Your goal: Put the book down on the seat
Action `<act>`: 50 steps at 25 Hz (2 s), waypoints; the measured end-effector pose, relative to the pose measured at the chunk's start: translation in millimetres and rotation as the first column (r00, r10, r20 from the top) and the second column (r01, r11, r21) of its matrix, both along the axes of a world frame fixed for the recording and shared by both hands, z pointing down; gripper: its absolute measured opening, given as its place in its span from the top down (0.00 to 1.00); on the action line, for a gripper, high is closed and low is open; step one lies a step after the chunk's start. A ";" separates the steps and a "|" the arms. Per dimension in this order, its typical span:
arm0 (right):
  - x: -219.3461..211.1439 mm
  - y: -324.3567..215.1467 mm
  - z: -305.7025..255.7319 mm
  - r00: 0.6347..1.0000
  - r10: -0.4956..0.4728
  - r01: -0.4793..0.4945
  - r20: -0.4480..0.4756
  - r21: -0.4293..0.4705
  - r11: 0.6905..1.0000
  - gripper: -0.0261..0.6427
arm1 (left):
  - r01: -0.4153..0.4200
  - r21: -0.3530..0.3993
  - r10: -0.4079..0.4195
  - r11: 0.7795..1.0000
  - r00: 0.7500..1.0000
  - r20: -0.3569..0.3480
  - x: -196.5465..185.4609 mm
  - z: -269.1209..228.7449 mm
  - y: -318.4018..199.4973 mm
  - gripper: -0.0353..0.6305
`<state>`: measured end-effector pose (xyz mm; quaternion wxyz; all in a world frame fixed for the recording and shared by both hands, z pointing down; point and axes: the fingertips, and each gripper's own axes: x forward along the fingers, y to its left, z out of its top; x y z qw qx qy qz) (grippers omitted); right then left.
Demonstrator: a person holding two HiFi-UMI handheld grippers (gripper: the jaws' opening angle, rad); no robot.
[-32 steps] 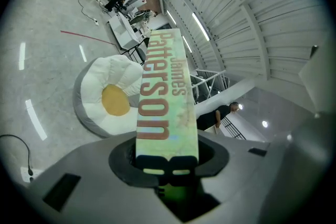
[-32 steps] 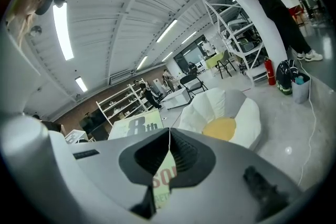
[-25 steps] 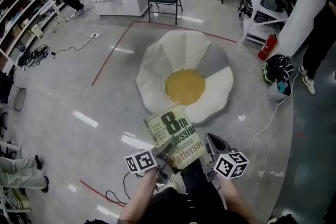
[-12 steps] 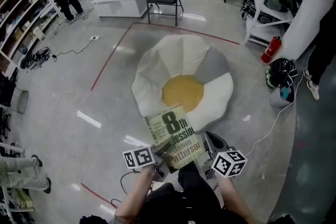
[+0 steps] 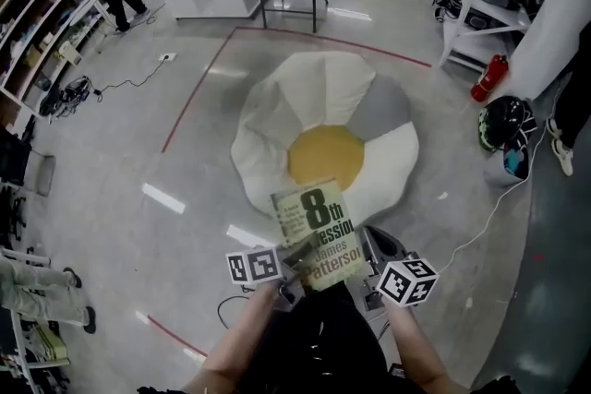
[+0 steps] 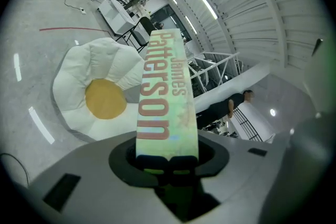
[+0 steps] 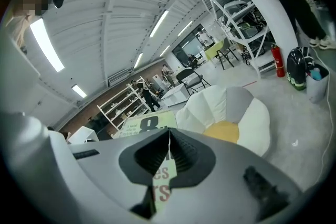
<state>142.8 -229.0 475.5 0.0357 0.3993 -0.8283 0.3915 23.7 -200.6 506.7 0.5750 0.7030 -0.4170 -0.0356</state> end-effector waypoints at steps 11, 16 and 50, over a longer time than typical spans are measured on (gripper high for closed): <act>-12.5 -64.4 39.2 0.999 0.038 -0.038 -0.005 -0.017 0.999 0.94 | -0.122 -0.043 0.123 0.992 0.992 0.018 -22.3 58.2 -62.5 0.70; -19.2 -95.6 88.8 0.996 0.084 -0.085 -0.030 -0.040 0.996 0.94 | -0.164 -0.061 0.165 0.985 0.986 0.011 -32.8 113.3 -96.7 0.70; -45.6 -205.0 464.4 0.993 0.101 -0.102 -0.054 -0.027 0.994 0.94 | -0.196 -0.031 0.192 0.980 0.977 -0.093 -35.4 515.2 -250.4 0.70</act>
